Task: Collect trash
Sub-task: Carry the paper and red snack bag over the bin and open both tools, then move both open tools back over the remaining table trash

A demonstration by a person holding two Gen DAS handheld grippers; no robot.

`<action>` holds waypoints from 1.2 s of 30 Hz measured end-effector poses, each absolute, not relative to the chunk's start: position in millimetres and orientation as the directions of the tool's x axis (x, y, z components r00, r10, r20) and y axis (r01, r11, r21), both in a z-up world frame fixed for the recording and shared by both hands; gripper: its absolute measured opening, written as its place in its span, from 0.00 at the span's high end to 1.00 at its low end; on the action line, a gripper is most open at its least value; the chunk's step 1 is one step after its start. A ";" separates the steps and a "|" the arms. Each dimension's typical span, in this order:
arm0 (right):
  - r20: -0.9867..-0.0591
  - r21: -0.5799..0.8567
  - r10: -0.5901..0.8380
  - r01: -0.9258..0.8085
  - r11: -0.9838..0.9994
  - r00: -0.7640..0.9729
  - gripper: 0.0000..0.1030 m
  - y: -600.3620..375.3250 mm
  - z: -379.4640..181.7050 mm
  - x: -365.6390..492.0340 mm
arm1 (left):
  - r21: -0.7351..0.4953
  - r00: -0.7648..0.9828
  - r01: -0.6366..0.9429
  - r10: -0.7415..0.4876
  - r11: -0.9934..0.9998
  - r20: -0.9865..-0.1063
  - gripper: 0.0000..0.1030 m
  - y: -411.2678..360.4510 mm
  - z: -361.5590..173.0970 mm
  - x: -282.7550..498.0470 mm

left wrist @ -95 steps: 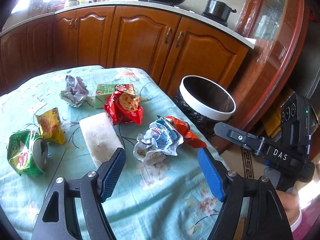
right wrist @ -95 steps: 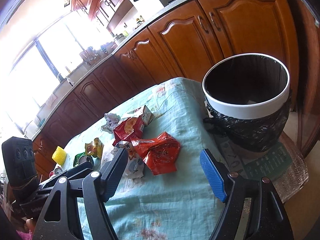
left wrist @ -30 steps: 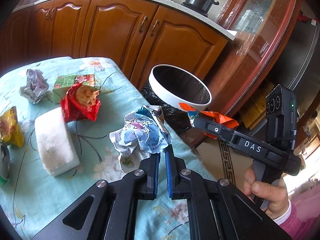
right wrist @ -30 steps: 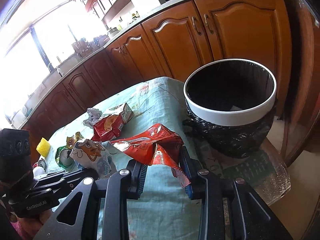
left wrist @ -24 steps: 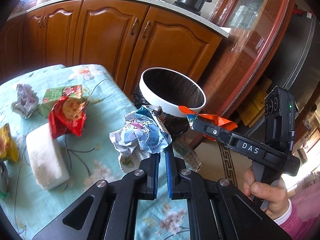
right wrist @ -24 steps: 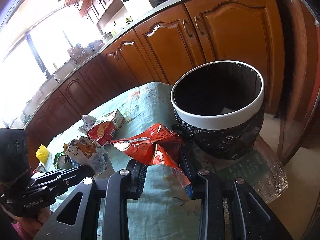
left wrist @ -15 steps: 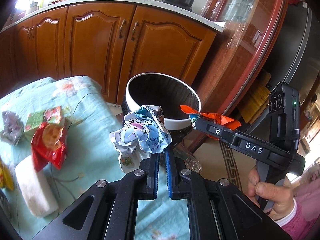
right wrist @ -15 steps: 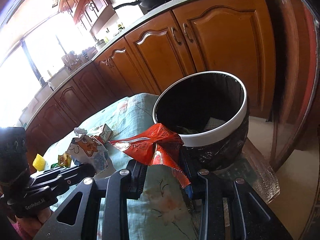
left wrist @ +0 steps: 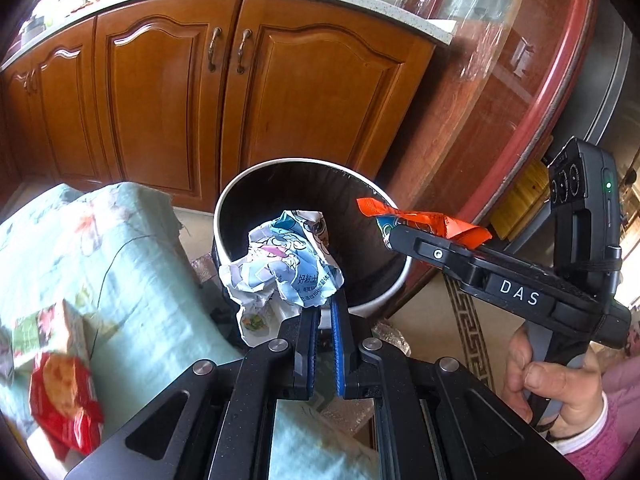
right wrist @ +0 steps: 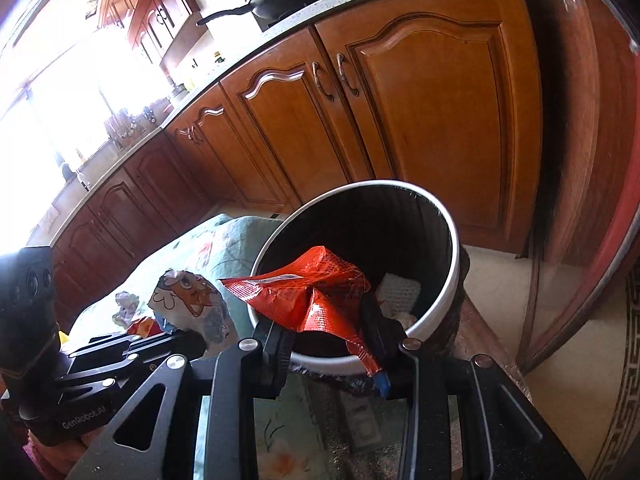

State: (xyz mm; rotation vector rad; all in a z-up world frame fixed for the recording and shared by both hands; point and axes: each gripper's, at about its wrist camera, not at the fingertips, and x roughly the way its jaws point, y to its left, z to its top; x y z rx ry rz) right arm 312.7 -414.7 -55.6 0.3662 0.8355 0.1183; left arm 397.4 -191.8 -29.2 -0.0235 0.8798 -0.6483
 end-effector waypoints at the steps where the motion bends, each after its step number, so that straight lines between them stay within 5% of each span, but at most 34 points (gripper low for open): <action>1: -0.706 0.363 0.248 0.039 0.931 0.664 0.66 -416.3 -56.5 317.7 | -0.268 0.459 0.519 -0.529 0.812 -0.714 0.95 -196.9 -30.3 402.9; 13: -0.785 0.337 0.242 0.066 0.939 0.571 0.65 -435.3 -69.8 362.0 | -0.279 0.415 0.491 -0.503 0.825 -0.758 0.94 -233.0 -43.9 453.3; 20: -0.795 0.344 0.246 0.078 0.936 0.554 0.40 -443.7 -73.3 370.5 | -0.278 0.421 0.468 -0.488 0.839 -0.764 0.63 -237.6 -44.5 463.9; 27: -0.767 0.379 0.279 0.057 0.924 0.578 0.37 -441.5 -70.9 359.5 | -0.282 0.469 0.446 -0.491 0.849 -0.734 0.50 -217.7 -37.4 431.7; 29: -0.757 0.381 0.282 0.048 0.923 0.589 0.32 -437.4 -68.5 351.6 | -0.281 0.496 0.432 -0.486 0.857 -0.719 0.41 -208.0 -36.9 417.6; 36: -0.695 0.425 0.306 0.029 0.905 0.651 0.13 -407.4 -67.6 303.1 | -0.250 0.584 0.389 -0.447 0.887 -0.678 0.33 -168.9 -33.7 353.2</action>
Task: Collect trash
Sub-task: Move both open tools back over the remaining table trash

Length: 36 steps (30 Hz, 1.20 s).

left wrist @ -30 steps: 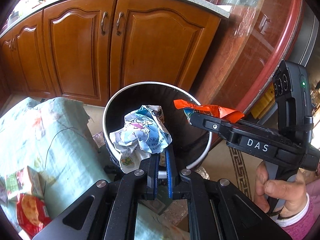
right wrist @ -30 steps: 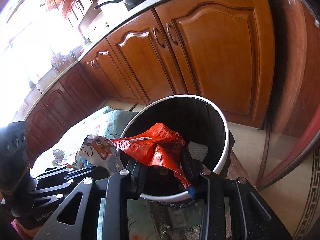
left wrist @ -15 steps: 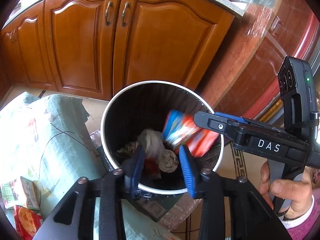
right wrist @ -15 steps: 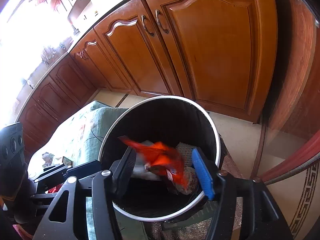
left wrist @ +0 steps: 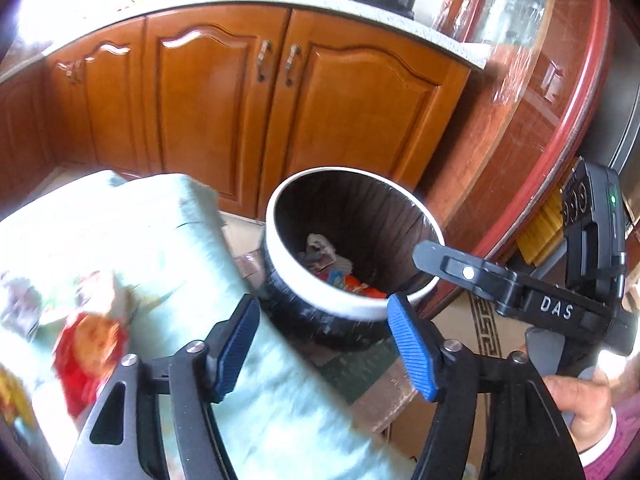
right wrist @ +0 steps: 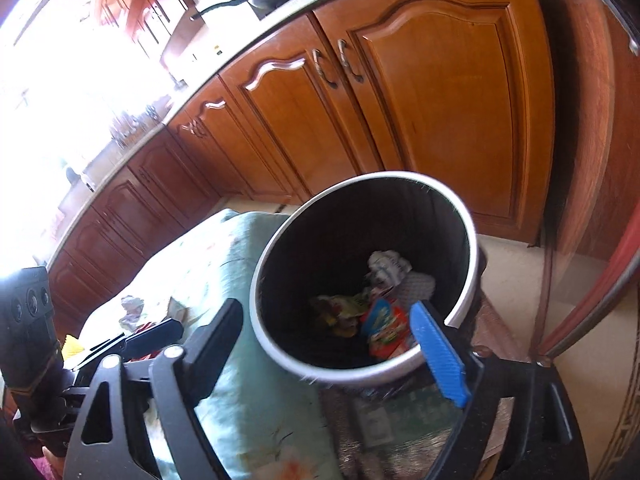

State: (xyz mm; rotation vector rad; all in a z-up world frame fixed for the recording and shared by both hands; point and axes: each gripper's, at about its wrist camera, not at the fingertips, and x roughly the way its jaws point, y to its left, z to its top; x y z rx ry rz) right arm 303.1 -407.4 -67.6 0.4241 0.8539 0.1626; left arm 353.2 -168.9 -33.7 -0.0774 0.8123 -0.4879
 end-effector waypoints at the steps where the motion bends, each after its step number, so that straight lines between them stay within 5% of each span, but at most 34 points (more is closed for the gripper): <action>1: -0.688 0.429 0.311 0.023 0.903 0.655 0.13 -401.7 -68.2 296.2 | -0.248 0.595 0.378 -0.439 0.892 -0.674 0.30 -162.3 -33.6 344.4; 9: -0.660 0.424 0.326 -0.023 0.905 0.677 0.03 -345.6 -69.7 251.3 | -0.252 0.638 0.304 -0.393 0.919 -0.662 0.28 -105.7 -39.5 281.1; 36: -0.666 0.438 0.473 -0.211 0.874 0.577 0.02 -199.5 -72.6 221.5 | -0.243 0.758 -0.005 -0.155 0.970 -0.634 0.26 66.9 -24.7 166.9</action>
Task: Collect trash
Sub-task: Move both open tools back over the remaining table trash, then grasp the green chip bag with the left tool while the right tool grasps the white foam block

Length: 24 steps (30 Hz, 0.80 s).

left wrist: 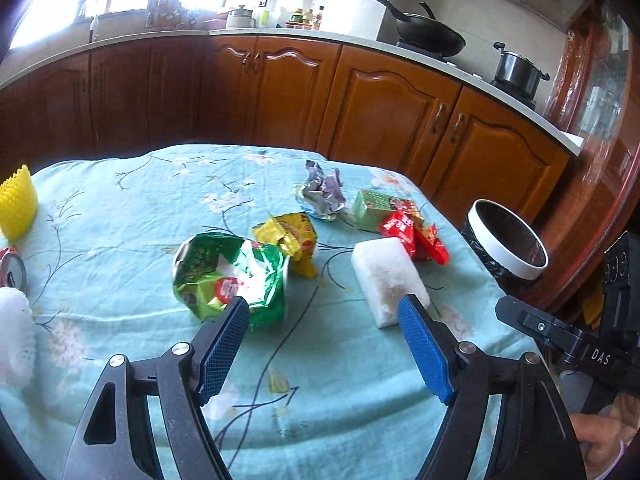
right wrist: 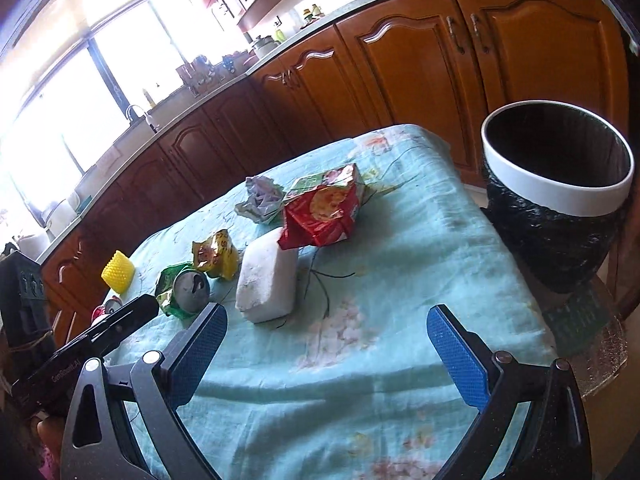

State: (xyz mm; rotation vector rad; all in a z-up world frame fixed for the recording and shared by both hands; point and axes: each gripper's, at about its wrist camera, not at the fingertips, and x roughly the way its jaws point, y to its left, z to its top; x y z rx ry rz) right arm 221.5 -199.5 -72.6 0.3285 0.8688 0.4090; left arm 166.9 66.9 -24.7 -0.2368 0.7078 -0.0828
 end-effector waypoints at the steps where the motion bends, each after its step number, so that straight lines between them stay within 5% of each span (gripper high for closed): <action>1: -0.667 0.432 0.475 -0.222 0.874 0.575 0.02 -194.0 -71.8 222.4 | -0.238 0.757 -0.013 -0.147 0.971 -0.637 0.26 71.7 -24.5 167.5; 10: -0.690 0.403 0.487 -0.275 0.873 0.536 0.03 -155.1 -76.0 236.8 | -0.217 0.748 -0.085 -0.082 0.973 -0.659 0.26 121.9 -23.0 185.2; 20: -0.721 0.386 0.480 -0.285 0.877 0.500 0.08 -131.5 -92.7 263.8 | -0.306 0.679 -0.085 -0.169 0.948 -0.714 0.28 155.7 -55.6 238.8; 24: -0.738 0.386 0.472 -0.272 0.882 0.483 0.14 -124.9 -102.3 274.7 | -0.314 0.654 -0.044 -0.210 0.948 -0.726 0.39 149.4 -66.1 252.3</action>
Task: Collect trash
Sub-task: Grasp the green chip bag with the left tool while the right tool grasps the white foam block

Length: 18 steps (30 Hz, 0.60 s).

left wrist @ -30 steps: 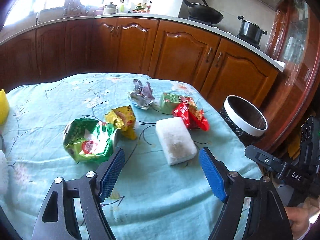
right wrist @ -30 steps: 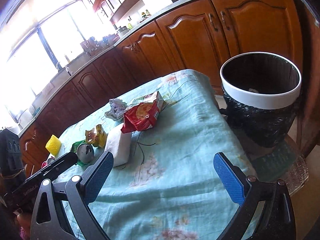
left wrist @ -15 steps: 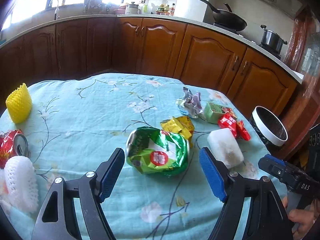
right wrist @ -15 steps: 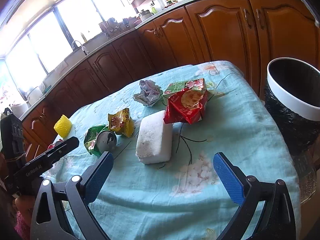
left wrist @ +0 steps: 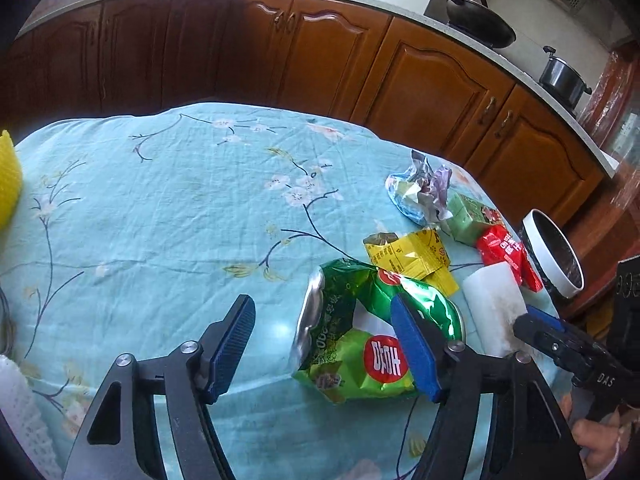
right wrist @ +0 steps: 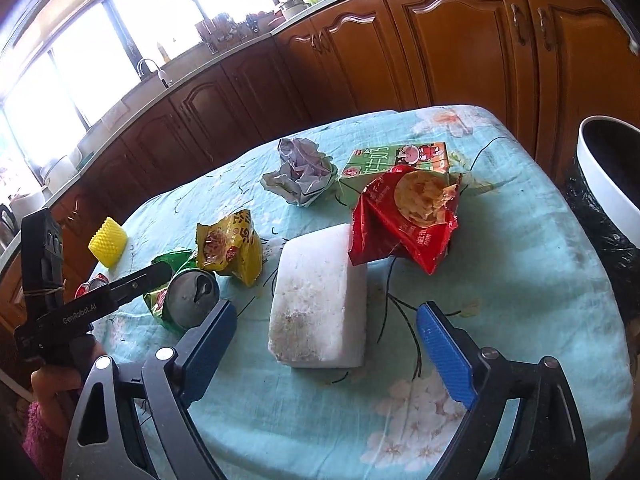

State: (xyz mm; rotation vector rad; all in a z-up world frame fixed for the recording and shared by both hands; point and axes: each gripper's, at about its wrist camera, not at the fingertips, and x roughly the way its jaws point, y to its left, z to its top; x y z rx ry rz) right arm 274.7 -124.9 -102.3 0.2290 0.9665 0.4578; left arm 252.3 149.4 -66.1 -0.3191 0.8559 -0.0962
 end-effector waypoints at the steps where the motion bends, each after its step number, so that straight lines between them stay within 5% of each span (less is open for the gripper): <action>1: -0.743 0.389 0.472 -0.267 0.882 0.474 0.19 -124.3 -105.3 277.0 | -0.321 0.648 -0.034 -0.224 0.946 -0.728 0.45 148.1 -68.6 254.9; 3: -0.751 0.399 0.476 -0.259 0.880 0.457 0.27 -123.6 -110.0 279.8 | -0.333 0.650 -0.021 -0.241 0.943 -0.721 0.49 148.2 -71.2 257.4; 5: -0.751 0.402 0.478 -0.259 0.878 0.456 0.36 -124.1 -110.6 279.3 | -0.355 0.651 -0.008 -0.265 0.935 -0.712 0.66 148.6 -71.1 258.2; 7: -0.741 0.419 0.495 -0.265 0.869 0.453 0.52 -125.5 -108.9 277.2 | -0.375 0.646 0.003 -0.288 0.927 -0.707 0.68 147.1 -72.3 254.4; 11: -0.735 0.407 0.493 -0.278 0.870 0.466 0.55 -126.3 -103.9 269.2 | -0.383 0.646 0.042 -0.317 0.923 -0.694 0.85 139.1 -69.2 241.9; 18: -0.702 0.429 0.523 -0.299 0.852 0.483 0.57 -137.5 -87.5 253.0 | -0.364 0.685 0.086 -0.320 0.928 -0.654 0.88 126.2 -51.6 215.7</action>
